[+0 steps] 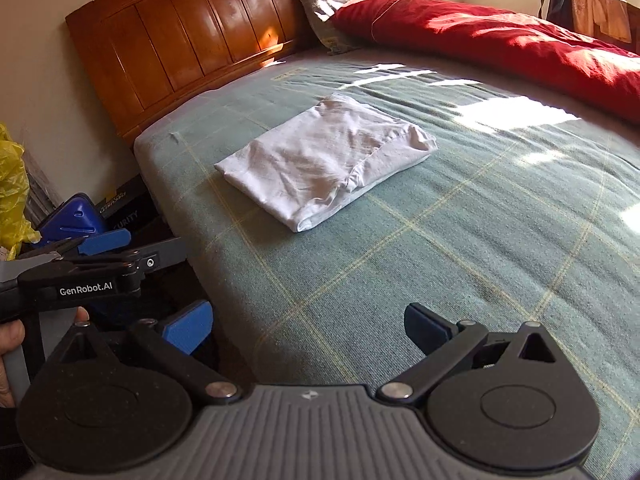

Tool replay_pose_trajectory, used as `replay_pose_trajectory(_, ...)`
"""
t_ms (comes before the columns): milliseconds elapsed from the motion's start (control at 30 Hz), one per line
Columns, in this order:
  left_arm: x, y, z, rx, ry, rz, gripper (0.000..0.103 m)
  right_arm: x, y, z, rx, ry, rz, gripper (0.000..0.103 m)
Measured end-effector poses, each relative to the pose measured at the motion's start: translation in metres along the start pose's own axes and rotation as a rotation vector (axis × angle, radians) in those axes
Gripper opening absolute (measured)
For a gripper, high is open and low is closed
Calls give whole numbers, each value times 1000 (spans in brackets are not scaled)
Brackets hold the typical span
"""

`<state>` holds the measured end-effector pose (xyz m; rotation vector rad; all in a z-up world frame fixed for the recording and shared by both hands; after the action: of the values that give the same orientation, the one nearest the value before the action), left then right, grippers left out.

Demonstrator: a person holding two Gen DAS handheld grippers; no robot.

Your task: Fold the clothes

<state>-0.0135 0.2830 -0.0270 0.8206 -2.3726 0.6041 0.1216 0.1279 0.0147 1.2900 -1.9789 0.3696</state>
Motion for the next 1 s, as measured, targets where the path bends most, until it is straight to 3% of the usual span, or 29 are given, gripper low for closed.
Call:
replay_pose_trajectory(100,12,8,4,44,35,7,102,0,7,3,23,6,27,103)
replay_pose_trajectory(200,24,7,8,41,37,-29,102,2,16,8,69,9,77,103)
replay_pose_trajectory(300,35,2,12,29,48,-17,102,5,22,12,99,7,123,103)
replay_pose_trajectory(600,68,-15,20,-10,60,18,102,20,36,23,90,-1,149,103)
replay_pose_trajectory(1000,101,-22,37,-50,62,-14,102,50,58,50,99,-21,185,103)
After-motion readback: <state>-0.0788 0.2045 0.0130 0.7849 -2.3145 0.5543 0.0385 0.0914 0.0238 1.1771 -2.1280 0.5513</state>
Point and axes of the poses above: each gripper's, at about its wrist camera, not at the fingertips, and x roughly against the way its jaws point, y to its left, z to its underside, the point moved 3 cm from there along -x, roughly the way its jaws point, and after that the axes turned 8 degrees about x, right-handed, at the moved point
